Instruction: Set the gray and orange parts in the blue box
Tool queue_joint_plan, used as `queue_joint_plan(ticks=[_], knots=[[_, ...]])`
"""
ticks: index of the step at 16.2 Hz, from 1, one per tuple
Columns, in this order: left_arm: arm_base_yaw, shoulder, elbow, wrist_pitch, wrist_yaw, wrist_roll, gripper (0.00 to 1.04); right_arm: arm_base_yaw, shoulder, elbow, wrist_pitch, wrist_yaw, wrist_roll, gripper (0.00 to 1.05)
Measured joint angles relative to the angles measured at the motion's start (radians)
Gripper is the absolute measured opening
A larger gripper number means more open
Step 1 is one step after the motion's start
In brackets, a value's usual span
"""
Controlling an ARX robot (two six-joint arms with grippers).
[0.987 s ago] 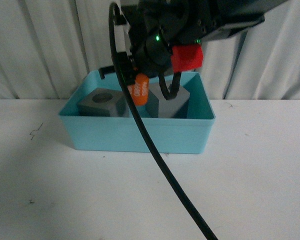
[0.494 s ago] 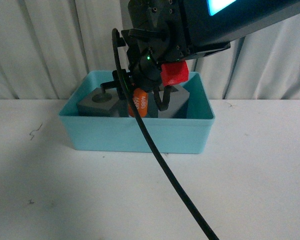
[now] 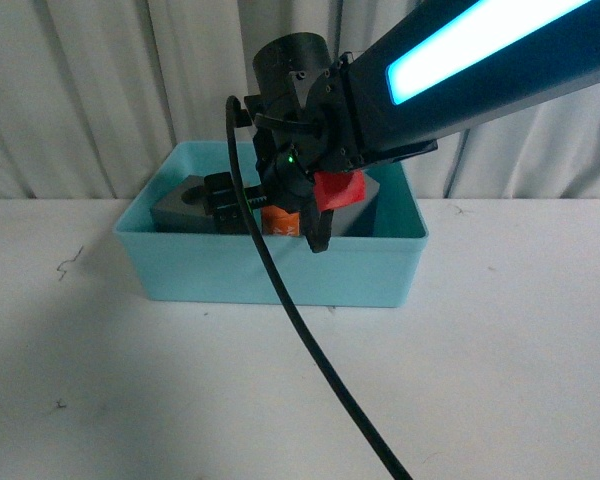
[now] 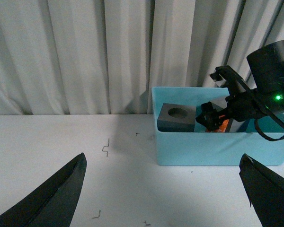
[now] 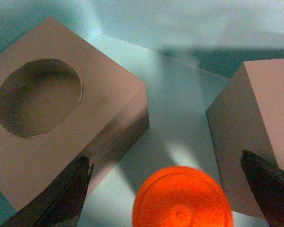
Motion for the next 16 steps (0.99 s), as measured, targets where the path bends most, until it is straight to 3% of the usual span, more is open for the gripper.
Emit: queue_joint_plan(ticks=[6,8,11,13,16], knots=[[0.000,0.000,0.000,0.000,0.000,0.000,0.98,-0.002,-0.051,-0.066,0.058,-0.008,0.006,0.98],[0.000,0.000,0.000,0.000,0.000,0.000,0.98,-0.003,-0.174,-0.170,0.147,-0.011,0.006,0.98],[0.000,0.000,0.000,0.000,0.000,0.000,0.98,-0.040,-0.513,-0.440,0.318,0.051,-0.007,0.98],[0.000,0.000,0.000,0.000,0.000,0.000,0.98,-0.104,-0.763,-0.726,0.386,0.167,-0.009,0.98],[0.000,0.000,0.000,0.000,0.000,0.000,0.98,-0.152,-1.165,-1.196,0.303,0.365,0.069,0.98]])
